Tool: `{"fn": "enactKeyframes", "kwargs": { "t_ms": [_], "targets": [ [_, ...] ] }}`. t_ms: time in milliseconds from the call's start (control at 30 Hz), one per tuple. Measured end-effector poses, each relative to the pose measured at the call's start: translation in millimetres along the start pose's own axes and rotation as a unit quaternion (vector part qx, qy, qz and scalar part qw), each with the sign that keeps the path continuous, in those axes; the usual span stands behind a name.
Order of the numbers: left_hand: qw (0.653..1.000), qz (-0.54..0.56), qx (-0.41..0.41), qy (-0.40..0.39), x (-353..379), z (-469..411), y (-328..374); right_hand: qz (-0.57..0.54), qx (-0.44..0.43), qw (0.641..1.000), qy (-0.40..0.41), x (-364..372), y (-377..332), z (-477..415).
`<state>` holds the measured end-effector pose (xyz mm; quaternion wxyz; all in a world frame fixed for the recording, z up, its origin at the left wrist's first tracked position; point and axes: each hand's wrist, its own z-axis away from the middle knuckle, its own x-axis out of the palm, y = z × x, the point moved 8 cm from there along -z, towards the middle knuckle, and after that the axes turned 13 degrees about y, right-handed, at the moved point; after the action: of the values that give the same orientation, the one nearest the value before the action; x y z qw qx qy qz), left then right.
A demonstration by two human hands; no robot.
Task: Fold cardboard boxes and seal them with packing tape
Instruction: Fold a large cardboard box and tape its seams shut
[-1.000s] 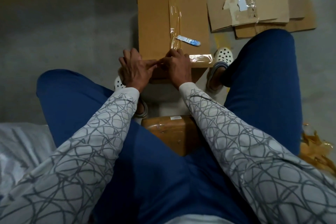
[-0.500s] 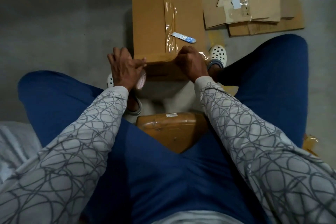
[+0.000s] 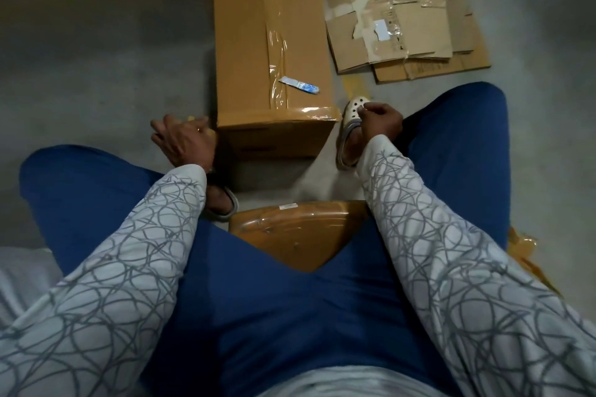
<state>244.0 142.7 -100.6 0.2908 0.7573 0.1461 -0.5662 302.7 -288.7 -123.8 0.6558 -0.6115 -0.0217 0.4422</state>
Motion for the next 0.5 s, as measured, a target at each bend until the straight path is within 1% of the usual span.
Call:
{"fn": "enactKeyframes", "kwargs": {
  "t_ms": [67,100,167,200,233,333,433,500],
  "targets": [
    [0.996,0.032,-0.083,-0.019,4.1,1.7,-12.6,-0.031,0.01,0.999,-0.039,9.7,-2.0,15.4],
    [0.988,0.059,-0.138,-0.038,7.3,4.0,-19.0,-0.03,0.0,0.998,-0.054,15.2,-3.2,22.1],
    [0.957,0.123,-0.249,-0.08,17.3,11.0,-29.1,-0.003,-0.028,0.997,-0.072,24.8,-5.2,31.4],
    [0.942,0.148,-0.284,-0.101,22.9,14.7,-30.1,0.01,-0.037,0.996,-0.08,29.0,-4.4,34.9],
    [0.934,0.167,-0.294,-0.118,27.2,17.6,-27.1,0.027,-0.038,0.995,-0.086,32.5,-1.0,37.2],
    [0.923,0.202,-0.292,-0.147,36.6,21.6,-17.0,0.078,-0.052,0.991,-0.096,39.1,9.7,43.8],
    [0.912,0.222,-0.318,-0.136,40.8,20.5,-16.6,0.084,-0.051,0.992,-0.074,41.5,17.9,45.5],
    [0.901,0.247,-0.337,-0.116,43.8,16.6,-18.1,0.105,-0.066,0.991,-0.056,46.4,22.2,44.2]
  ]
}}
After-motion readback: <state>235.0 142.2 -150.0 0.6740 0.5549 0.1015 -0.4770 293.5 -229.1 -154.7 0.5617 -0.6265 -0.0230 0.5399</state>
